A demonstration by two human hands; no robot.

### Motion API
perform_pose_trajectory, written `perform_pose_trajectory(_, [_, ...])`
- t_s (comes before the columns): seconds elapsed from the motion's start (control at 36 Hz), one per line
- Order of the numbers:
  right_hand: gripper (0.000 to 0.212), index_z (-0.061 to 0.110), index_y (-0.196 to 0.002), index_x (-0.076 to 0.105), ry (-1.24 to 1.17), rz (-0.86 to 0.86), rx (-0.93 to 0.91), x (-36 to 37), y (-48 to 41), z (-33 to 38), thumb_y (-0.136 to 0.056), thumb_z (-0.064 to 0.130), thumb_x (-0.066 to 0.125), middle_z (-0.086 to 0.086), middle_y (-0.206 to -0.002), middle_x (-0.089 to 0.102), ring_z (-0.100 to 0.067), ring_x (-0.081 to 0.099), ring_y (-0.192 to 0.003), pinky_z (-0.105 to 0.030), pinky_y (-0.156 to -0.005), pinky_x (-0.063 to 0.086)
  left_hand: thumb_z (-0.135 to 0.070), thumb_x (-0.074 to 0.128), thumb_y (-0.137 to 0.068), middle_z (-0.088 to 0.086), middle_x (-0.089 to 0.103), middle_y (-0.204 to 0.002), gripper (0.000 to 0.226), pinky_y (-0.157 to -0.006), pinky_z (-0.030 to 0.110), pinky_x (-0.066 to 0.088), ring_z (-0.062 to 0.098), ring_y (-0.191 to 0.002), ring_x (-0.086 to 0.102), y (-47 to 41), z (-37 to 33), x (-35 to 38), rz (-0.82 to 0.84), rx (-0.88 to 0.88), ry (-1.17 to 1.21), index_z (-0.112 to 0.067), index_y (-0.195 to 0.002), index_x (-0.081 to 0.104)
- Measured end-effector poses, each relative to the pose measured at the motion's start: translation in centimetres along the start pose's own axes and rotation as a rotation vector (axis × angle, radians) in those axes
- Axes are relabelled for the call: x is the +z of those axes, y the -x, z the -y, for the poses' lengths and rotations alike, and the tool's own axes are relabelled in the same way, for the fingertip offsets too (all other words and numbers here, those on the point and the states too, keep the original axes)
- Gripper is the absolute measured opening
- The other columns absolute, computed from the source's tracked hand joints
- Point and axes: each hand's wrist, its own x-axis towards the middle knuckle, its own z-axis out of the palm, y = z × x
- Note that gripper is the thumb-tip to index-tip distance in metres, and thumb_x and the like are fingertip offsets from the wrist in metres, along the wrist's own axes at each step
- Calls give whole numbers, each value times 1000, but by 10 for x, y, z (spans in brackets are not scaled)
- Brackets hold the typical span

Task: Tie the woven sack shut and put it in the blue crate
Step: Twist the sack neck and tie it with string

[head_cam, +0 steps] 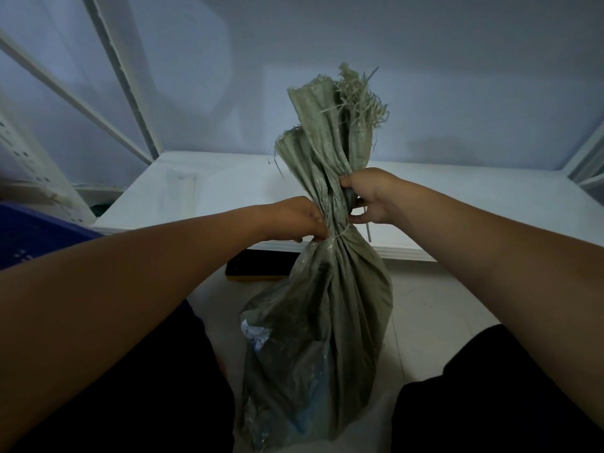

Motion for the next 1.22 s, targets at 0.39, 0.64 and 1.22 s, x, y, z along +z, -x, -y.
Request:
perform_pose_trajectory(0.39, [13,9,-91,70,31,104,-78,7,1,5,-79,5,74,-8,-90,72,-22,68,-78,-29,-67,57,-14,70,-84,6,59,-65,24,-65,26,42,10,-62,51,2,-6,-1,-146,151,-80,6,-71,66])
perform_pose_trajectory(0.64, [40,-4,-114,64,-194,-2,-207,8,4,6,-76,-11,70,-19,-103,73,-30,72,-80,-32,-59,59,-15,70,-85,-1,57,-62,23,-57,14,38,0,-53,49,-4,-3,0,-125,176,-213,6,-74,68])
perform_pose_trajectory(1.22, [31,2,-109,64,-322,-157,-261,0,3,14,-80,-11,63,-18,-102,71,-35,71,-90,-47,-77,61,-19,74,-86,3,62,-72,27,-70,33,45,15,-70,56,2,-6,-3,-17,113,-120,-16,-60,64])
